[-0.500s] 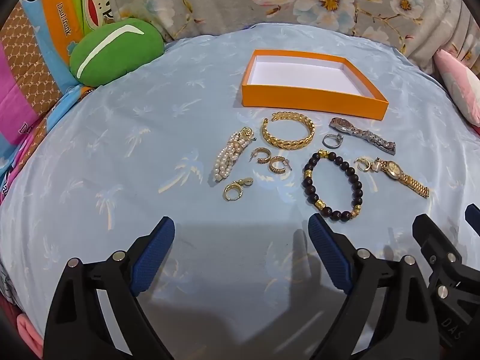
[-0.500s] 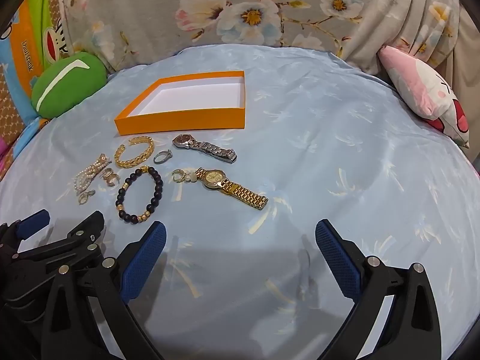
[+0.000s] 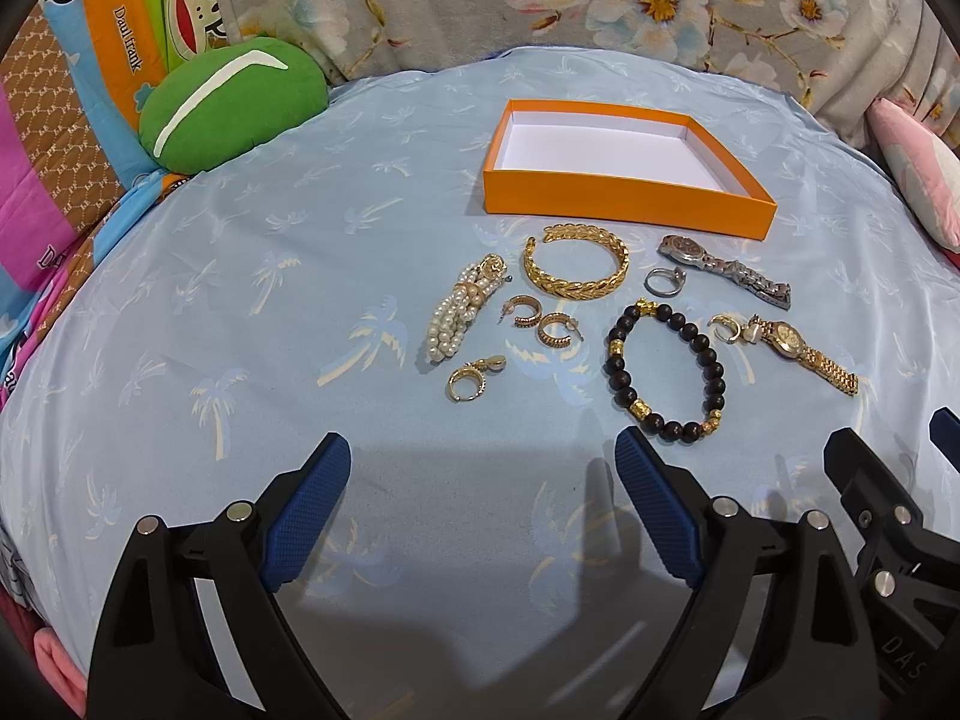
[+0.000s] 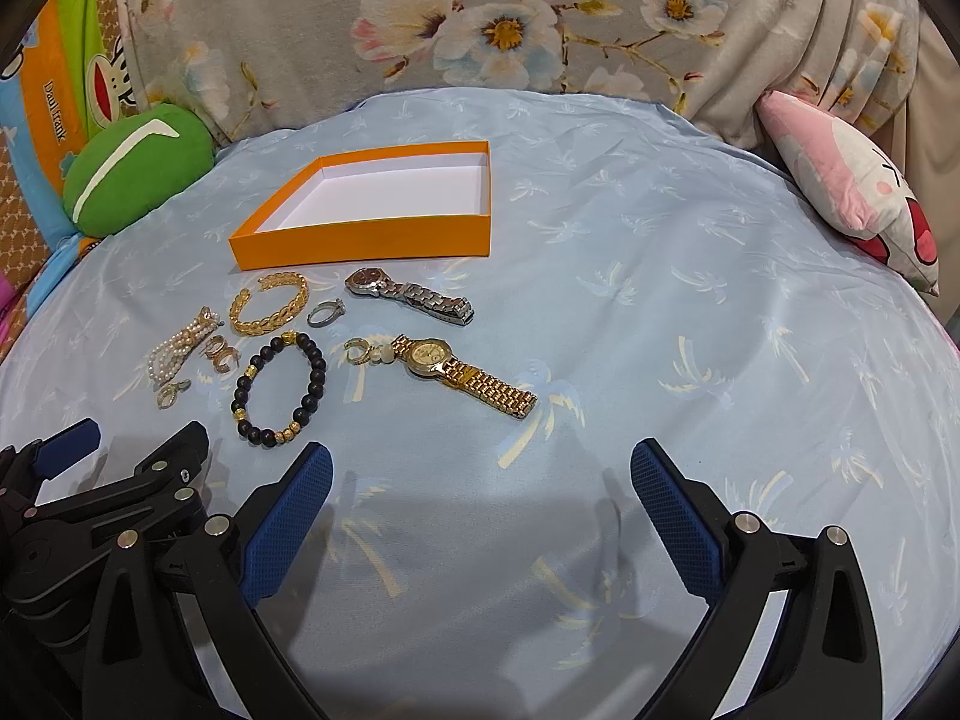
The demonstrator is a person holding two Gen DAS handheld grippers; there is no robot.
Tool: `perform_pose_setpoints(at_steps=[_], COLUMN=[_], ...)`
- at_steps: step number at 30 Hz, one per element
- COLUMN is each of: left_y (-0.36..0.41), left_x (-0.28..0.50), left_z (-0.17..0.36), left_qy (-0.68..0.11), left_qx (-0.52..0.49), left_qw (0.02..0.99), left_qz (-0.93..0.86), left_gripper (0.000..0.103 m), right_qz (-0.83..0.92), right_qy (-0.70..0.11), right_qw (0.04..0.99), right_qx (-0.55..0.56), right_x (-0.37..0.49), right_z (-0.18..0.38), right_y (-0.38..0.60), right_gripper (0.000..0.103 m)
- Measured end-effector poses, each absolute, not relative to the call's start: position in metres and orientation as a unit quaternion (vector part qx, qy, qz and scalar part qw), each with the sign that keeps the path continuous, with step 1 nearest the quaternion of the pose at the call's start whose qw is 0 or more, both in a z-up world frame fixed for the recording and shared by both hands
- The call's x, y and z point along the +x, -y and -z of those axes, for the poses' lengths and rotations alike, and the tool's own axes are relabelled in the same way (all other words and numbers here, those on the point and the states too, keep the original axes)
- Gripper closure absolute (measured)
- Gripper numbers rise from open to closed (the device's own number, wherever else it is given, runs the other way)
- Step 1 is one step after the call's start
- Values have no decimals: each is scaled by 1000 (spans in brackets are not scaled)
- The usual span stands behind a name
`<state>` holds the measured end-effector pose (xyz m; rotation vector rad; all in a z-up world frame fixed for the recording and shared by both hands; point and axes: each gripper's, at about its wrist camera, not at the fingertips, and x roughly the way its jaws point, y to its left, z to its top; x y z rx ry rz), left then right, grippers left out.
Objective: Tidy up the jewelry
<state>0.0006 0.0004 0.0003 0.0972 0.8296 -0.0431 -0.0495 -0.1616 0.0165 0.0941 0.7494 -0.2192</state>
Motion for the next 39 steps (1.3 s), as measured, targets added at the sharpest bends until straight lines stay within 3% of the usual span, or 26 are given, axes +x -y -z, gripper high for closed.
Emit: perform_pose_setpoints(at_steps=[39], left_y=[0], left_x=[0], left_z=[0], left_qy=[-403], left_qx=[49], left_qw=[914], left_qz=[22], left_gripper=[19], right_qz=[107], right_qy=[-366], right_qw=[923], right_qx=[46], right_x=[-49], right_z=[-16], right_y=[161], right_gripper=[5])
